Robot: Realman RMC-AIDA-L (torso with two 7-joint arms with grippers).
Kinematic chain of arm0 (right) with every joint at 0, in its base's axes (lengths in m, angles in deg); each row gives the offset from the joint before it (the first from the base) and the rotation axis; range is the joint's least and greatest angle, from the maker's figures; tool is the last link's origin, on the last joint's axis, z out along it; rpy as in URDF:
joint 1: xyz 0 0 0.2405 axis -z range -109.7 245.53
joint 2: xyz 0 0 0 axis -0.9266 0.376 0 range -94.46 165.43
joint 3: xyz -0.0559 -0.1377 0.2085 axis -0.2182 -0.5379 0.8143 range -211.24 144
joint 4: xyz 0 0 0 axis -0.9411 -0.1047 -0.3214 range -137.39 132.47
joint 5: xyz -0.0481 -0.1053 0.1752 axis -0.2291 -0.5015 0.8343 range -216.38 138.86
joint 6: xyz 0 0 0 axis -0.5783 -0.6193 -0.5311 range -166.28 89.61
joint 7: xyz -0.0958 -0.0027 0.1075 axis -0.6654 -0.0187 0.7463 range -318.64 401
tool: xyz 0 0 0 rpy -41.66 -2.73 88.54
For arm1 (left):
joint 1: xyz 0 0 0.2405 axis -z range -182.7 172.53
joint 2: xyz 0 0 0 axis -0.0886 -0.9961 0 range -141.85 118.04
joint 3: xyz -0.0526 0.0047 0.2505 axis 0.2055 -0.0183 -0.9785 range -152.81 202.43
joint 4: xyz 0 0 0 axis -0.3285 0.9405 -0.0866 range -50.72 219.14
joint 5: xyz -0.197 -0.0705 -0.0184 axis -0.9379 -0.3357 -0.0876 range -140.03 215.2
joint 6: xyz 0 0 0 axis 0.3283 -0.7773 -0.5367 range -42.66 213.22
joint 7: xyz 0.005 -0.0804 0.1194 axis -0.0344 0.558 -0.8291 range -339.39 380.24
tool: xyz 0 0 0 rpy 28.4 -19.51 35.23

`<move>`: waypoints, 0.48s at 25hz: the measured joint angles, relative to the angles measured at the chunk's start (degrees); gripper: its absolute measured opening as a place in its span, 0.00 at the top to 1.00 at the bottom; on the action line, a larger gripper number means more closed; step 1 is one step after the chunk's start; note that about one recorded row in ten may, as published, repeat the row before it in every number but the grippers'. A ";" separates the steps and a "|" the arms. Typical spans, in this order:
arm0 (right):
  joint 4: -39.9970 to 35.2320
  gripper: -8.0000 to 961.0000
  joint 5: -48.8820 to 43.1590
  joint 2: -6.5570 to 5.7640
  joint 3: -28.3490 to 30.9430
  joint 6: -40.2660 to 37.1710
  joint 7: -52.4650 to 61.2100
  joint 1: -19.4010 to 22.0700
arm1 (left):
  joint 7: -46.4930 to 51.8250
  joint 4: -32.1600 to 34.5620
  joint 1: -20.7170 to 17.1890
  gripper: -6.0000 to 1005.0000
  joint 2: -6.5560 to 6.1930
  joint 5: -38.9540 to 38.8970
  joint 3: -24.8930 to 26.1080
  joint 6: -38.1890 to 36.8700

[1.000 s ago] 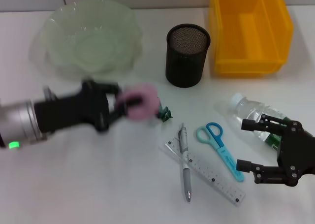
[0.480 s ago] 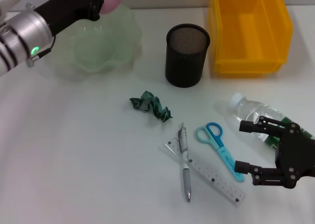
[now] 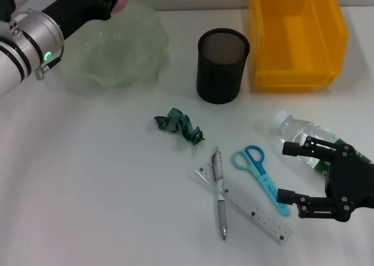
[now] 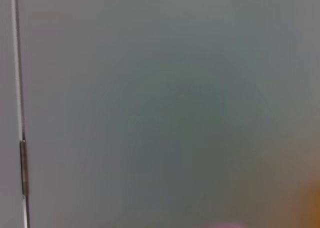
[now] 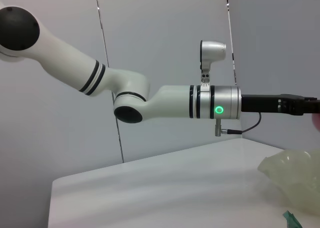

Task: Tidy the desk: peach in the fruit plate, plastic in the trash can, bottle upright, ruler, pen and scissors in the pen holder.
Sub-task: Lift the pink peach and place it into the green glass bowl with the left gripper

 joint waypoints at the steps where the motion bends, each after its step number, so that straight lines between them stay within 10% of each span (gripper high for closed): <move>1: 0.00 0.12 0.00 0.00 0.00 0.00 0.01 0.00 | -0.05 -0.03 -0.10 0.74 0.00 -0.11 -0.02 -0.12; 12: -0.44 0.12 0.96 -0.03 0.10 -0.63 2.14 -0.13 | 2.45 1.14 -5.78 0.49 -0.32 0.12 -0.05 -11.97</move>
